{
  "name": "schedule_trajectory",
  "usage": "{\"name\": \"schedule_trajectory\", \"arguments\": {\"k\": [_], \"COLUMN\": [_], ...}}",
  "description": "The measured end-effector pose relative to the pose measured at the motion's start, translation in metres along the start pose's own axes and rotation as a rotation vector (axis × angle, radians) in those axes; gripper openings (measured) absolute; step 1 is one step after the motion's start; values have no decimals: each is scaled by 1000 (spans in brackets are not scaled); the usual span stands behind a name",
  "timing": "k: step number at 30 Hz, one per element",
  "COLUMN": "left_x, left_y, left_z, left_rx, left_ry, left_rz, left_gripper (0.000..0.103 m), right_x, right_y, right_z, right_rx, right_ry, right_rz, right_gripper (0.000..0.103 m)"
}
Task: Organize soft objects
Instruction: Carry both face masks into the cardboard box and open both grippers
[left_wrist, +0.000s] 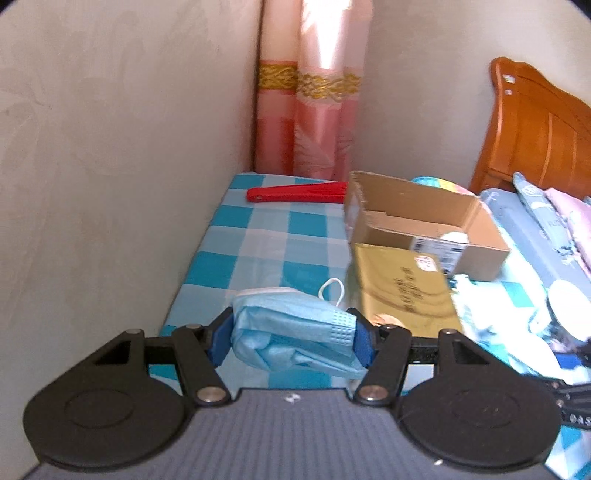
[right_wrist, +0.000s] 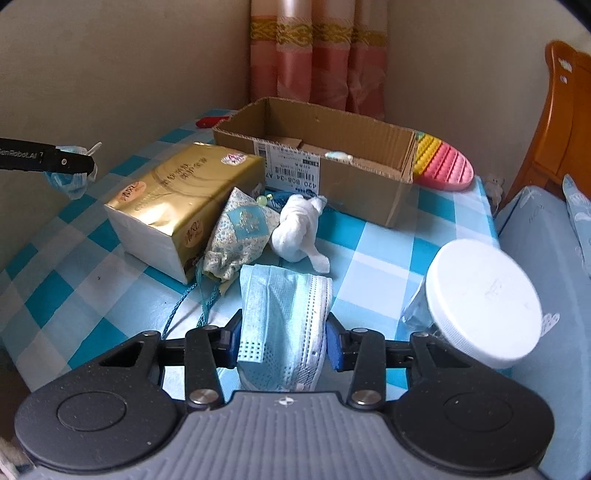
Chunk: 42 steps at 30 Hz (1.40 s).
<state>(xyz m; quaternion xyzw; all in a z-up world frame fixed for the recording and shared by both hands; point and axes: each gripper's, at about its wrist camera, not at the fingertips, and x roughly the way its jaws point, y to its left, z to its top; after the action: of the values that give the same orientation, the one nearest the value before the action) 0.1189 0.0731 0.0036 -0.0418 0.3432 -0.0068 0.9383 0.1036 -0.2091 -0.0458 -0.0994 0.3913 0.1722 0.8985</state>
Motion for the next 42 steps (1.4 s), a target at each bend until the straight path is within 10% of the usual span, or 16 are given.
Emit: {"name": "schedule_trajectory", "arguments": {"k": [21,24,29,42], "left_x": [-23,-20,-16,-20], "left_y": [-17,-17,-15,-24], "left_z": [-6,-6,-5,0], "left_rx": [9,10,2,62], "left_ry": [7,11,16,12], "left_rz": [-131,-130,-129,-122], "left_gripper": [62,62,62,62], "right_x": [31,52,68,27], "right_y": [-51,-57,-65,-41], "right_z": [131,152,166,122], "right_rx": [-115,-121,-104,-71], "right_ry": [-123,-125,-141,-107], "right_rz": [-84,-119,-126,41], "right_gripper": [48,53,103,103]}}
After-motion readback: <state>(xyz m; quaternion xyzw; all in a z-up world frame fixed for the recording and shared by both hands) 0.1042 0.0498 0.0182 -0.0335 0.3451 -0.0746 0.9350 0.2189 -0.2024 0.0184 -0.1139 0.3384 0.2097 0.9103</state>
